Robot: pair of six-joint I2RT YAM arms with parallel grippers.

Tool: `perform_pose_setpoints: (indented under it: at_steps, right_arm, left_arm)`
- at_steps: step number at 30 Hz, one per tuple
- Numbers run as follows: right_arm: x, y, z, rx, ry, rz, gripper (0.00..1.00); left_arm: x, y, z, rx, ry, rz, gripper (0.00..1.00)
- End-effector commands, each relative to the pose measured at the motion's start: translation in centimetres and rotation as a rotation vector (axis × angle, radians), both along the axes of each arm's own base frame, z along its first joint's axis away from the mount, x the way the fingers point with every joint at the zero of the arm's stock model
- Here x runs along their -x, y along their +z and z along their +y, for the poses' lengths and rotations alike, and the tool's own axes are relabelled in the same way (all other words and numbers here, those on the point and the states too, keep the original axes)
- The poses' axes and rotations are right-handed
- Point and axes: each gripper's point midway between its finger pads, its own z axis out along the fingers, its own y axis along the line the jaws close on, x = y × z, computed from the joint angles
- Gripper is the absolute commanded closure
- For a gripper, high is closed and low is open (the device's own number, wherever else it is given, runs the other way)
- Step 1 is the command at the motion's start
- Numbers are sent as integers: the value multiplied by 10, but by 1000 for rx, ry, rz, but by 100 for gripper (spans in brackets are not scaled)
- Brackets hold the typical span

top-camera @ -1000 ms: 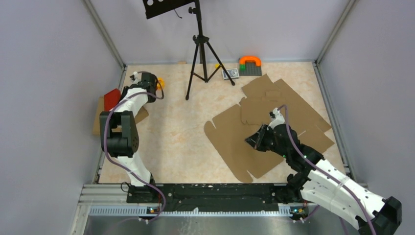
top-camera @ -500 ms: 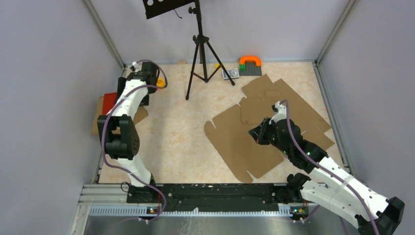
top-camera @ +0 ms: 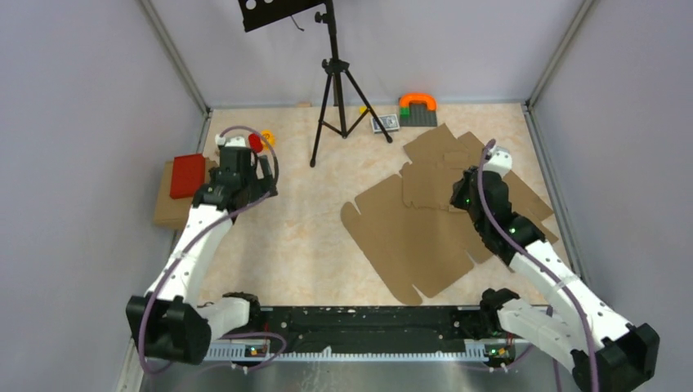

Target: Fold the paper box

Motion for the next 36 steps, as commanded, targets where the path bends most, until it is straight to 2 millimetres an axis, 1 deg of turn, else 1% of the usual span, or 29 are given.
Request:
perform_pose_setpoints:
  at_steps: [1,3,4,6,7,9,10,12,14,15,16,18,19,20,21,23,24,25,26,27,28,29,30,31,32,33,34,35,36]
  right_arm:
    - [-32,-4,-29,-115,-118,-31,100]
    - [-37,-12,-52,-139,-216,-68,98]
    - [-37,-17,-60,-138,-244,-99,98]
    - [-38,-15,-72,-119,-271,-219,97]
    - [-38,-18,-78,-95,-281,-261,92]
    - [-38,-30,-82,-1,-253,-310,67]
    - [-40,-32,-81,44,-226,-334,57]
    - [-41,-50,-79,172,-152,-313,44]
    - [-44,-65,-80,265,-114,-287,37]
    - [-46,-71,-81,288,-108,-277,36]
    - [-50,-73,-81,288,-103,-284,35]
    - [-57,-82,-84,265,-114,-300,35]
    - [-61,-85,-88,253,-135,-312,34]
    - [-66,-94,-90,242,-141,-269,34]
    - [-75,-98,-88,231,-111,-233,34]
    - [-91,-102,-86,201,-78,-190,35]
    - [-93,-106,-86,193,-65,-177,36]
    - [-92,-107,-86,185,-53,-173,36]
    - [-90,-103,-85,180,-27,-198,36]
    - [-86,-102,-83,219,22,-212,37]
    - [-81,-100,-86,277,43,-219,38]
    - [-77,-97,-96,337,12,-235,38]
    - [-75,-91,-103,346,-29,-269,38]
    - [-75,-84,-104,337,-48,-318,38]
    - [-75,-82,-101,332,-41,-357,38]
    - [-77,-87,-100,333,-34,-357,38]
    - [-78,-94,-103,333,-50,-351,39]
    - [-78,-95,-108,332,-88,-375,38]
    - [-76,-103,-112,331,-109,-341,38]
  left_arm:
    - [-21,18,-6,65,-4,-307,1]
    - [-16,12,14,-8,72,-375,1]
    - [-14,5,22,-48,87,-398,1]
    - [-18,0,32,-115,92,-480,1]
    - [-19,-7,34,-142,83,-500,1]
    - [-23,-20,32,-185,27,-532,1]
    - [-26,-26,34,-200,33,-555,1]
    - [-30,-41,43,-220,57,-570,1]
    - [-36,-56,48,-238,64,-556,1]
    - [-40,-63,49,-248,58,-545,1]
    - [-46,-64,50,-262,47,-550,1]
    - [-53,-64,49,-269,33,-544,1]
    - [-56,-59,50,-270,39,-581,1]
    - [-58,-56,50,-265,34,-613,1]
    - [-62,-54,53,-257,28,-617,2]
    - [-67,-62,56,-205,31,-575,2]
    - [-67,-63,65,-198,54,-577,2]
    - [-66,-63,65,-187,48,-580,2]
    - [-65,-59,62,-183,29,-601,2]
    - [-64,-56,57,-178,-8,-624,3]
    - [-62,-55,50,-165,-45,-644,3]
    - [-62,-53,43,-142,-74,-672,2]
    - [-60,-57,41,-139,-83,-699,2]
    - [-59,-66,44,-140,-65,-709,1]
    - [-64,-69,48,-159,-45,-722,1]
    - [-70,-66,49,-171,-51,-737,1]
    - [-73,-67,47,-153,-57,-695,2]
    - [-73,-77,45,-133,-65,-619,1]
    - [-73,-77,45,-149,-73,-628,1]
